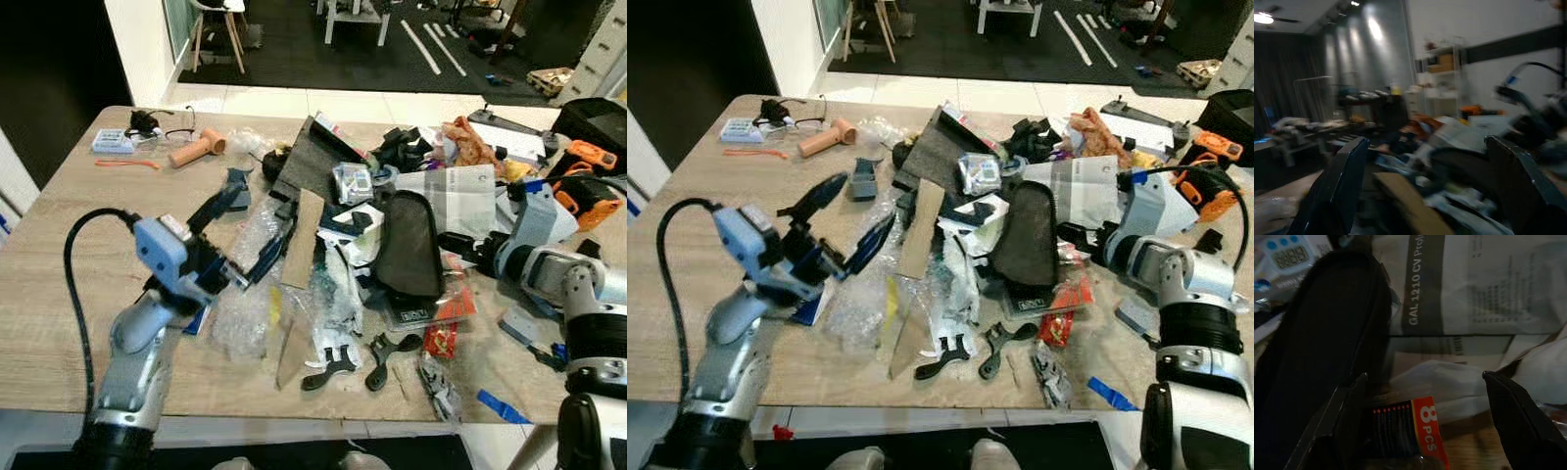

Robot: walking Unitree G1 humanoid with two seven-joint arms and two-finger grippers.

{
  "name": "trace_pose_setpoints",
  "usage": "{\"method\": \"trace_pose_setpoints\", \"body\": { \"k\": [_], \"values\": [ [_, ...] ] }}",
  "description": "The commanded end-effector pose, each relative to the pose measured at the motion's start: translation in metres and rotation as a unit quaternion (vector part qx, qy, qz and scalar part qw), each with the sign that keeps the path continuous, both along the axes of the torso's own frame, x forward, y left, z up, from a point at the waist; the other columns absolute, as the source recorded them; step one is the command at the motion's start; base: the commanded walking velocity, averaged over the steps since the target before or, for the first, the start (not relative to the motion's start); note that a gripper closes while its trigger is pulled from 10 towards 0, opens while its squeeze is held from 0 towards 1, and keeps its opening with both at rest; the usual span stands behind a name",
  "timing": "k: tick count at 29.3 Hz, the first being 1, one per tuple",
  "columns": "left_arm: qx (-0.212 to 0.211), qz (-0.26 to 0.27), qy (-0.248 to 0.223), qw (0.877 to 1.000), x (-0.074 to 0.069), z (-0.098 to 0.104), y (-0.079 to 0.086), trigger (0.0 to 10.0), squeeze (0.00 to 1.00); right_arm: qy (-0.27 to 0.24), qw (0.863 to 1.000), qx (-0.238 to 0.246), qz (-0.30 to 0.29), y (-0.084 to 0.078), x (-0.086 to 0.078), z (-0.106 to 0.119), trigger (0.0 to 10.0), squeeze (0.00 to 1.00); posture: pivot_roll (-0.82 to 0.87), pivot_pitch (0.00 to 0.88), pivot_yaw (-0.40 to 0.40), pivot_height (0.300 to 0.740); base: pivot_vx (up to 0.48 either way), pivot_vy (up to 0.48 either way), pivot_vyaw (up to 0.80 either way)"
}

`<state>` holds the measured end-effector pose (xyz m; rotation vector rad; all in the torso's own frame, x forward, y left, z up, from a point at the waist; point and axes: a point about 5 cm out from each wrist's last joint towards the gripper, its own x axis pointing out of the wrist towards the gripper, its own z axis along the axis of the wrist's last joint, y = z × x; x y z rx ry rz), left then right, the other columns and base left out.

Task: Picking trash to rubbish bin

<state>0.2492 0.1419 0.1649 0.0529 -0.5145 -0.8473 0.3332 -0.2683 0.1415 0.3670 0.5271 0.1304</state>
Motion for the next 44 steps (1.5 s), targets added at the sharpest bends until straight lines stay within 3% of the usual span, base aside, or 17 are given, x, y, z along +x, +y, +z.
{"method": "trace_pose_setpoints", "body": {
  "k": [1,7,14,24,29,30,36,39,43,44],
  "values": [
    [0.014,-0.022,0.005,1.000,-0.003,-0.002,-0.002,10.0,0.00,-0.014,1.000,0.015,0.009,0.004,0.000,0.001,10.0,0.00,-0.06,0.000,-0.040,0.740,0.000,0.000,0.00],
    [0.029,-0.060,0.029,0.997,-0.010,-0.009,-0.003,10.0,0.00,-0.028,0.998,0.047,0.029,0.012,0.001,-0.003,10.0,0.00,-0.05,0.000,-0.040,0.740,0.000,0.000,0.00],
    [0.045,-0.075,0.041,0.995,-0.013,-0.011,0.001,10.0,0.00,-0.099,0.984,0.128,0.078,0.016,-0.004,0.022,10.0,0.00,-0.05,0.000,-0.040,0.740,0.000,0.000,0.00],
    [0.047,-0.076,0.044,0.995,-0.013,-0.010,0.002,10.0,0.00,-0.107,0.981,0.132,0.097,0.004,-0.012,0.032,10.0,0.00,-0.06,0.000,-0.040,0.740,0.000,0.000,0.00],
    [0.048,-0.079,0.045,0.995,-0.013,-0.009,0.002,10.0,0.00,-0.080,0.982,0.147,0.089,0.010,-0.011,0.022,10.0,0.00,-0.06,0.000,-0.040,0.740,0.000,0.000,0.00],
    [0.048,-0.081,0.046,0.994,-0.014,-0.009,0.002,10.0,0.00,-0.059,0.981,0.160,0.092,0.019,-0.011,0.009,10.0,0.00,-0.06,0.000,-0.040,0.740,0.000,0.000,0.00],
    [0.049,-0.086,0.049,0.994,-0.015,-0.011,0.001,10.0,0.00,-0.069,0.973,0.193,0.111,0.031,-0.012,0.003,10.0,0.00,-0.05,0.000,-0.044,0.740,0.000,0.000,0.00],
    [0.049,-0.089,0.052,0.993,-0.015,-0.012,0.001,10.0,0.00,-0.034,0.973,0.203,0.104,0.039,-0.013,-0.015,10.0,0.00,-0.05,0.000,-0.044,0.740,0.000,0.000,0.00],
    [0.050,-0.090,0.053,0.993,-0.015,-0.014,0.001,10.0,0.00,-0.028,0.972,0.214,0.095,0.041,-0.014,-0.025,10.0,0.00,-0.05,0.000,-0.045,0.740,0.000,0.000,0.00],
    [0.050,-0.092,0.054,0.993,-0.016,-0.015,0.001,10.0,0.00,-0.030,0.970,0.222,0.096,0.041,-0.015,-0.029,6.4,0.00,-0.05,0.000,-0.045,0.740,0.000,0.000,0.00]
  ]
}}
